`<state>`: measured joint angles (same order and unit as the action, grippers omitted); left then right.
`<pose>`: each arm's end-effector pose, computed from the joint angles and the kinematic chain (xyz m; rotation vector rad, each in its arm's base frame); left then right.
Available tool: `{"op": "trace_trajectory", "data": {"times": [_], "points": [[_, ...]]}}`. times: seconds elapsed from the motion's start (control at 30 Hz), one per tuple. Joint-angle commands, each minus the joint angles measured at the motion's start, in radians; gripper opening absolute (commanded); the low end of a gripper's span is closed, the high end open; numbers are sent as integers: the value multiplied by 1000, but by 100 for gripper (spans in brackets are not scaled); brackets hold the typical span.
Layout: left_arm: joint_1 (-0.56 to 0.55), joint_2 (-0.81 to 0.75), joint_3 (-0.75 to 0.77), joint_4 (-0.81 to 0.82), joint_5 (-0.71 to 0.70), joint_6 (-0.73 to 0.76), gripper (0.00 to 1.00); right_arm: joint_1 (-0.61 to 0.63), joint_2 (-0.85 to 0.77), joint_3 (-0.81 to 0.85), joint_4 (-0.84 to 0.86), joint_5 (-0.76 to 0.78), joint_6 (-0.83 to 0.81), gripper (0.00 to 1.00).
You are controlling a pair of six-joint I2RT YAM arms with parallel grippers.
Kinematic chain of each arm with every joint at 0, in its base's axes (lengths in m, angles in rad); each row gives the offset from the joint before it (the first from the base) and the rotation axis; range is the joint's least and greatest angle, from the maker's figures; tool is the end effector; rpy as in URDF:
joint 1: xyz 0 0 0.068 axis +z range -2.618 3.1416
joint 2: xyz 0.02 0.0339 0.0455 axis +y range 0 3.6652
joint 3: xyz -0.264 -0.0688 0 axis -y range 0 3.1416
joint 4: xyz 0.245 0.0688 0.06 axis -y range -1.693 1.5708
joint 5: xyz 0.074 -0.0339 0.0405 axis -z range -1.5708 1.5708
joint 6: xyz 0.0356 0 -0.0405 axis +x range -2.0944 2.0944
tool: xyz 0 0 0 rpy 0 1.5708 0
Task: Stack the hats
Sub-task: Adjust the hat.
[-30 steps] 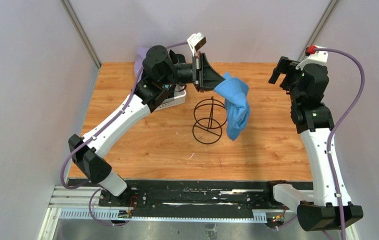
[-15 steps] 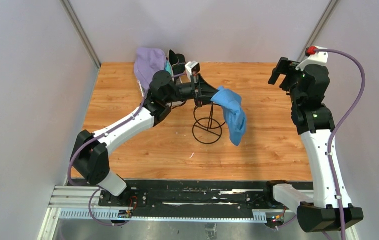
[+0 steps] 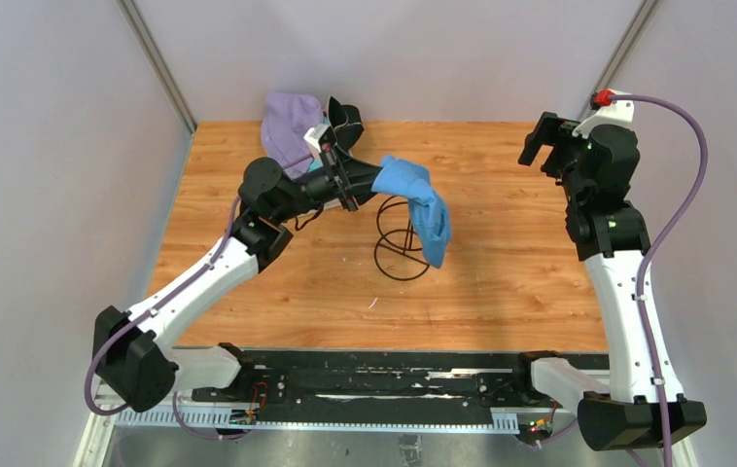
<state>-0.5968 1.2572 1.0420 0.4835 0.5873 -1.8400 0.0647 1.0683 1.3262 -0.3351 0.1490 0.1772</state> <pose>0.2293 -0.1797 0.3984 -0.4461 1.7927 -2.2937 0.2232 0.0092 0.4569 0.2058 1.6346 0.0618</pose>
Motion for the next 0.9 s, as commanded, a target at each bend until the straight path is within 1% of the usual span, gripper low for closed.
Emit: {"op": "trace_trajectory", "data": {"times": [0.0,0.17,0.3,0.4,0.57,0.67,0.8,0.87], "points": [[4,-22,-50,-37,-39,-32,0,-16,2,-10,2,-31,16,99],[12,10,-142,97,-27,-105,0,-16,-2,-20,4,-41,18,99],[12,28,-119,104,-34,-97,0,-16,-1,-27,9,-65,23,99],[12,46,-94,112,-55,-101,0,-16,-4,-40,19,-127,30,99],[36,131,-93,292,-84,-201,0,-15,-28,-85,52,-245,46,99],[55,189,-78,412,-61,-261,0,-17,-38,-92,53,-341,53,99],[83,287,-80,719,26,-390,0,-22,-61,-100,56,-507,77,100],[98,330,-92,842,67,-450,0,-22,-74,-107,67,-567,93,100]]}}
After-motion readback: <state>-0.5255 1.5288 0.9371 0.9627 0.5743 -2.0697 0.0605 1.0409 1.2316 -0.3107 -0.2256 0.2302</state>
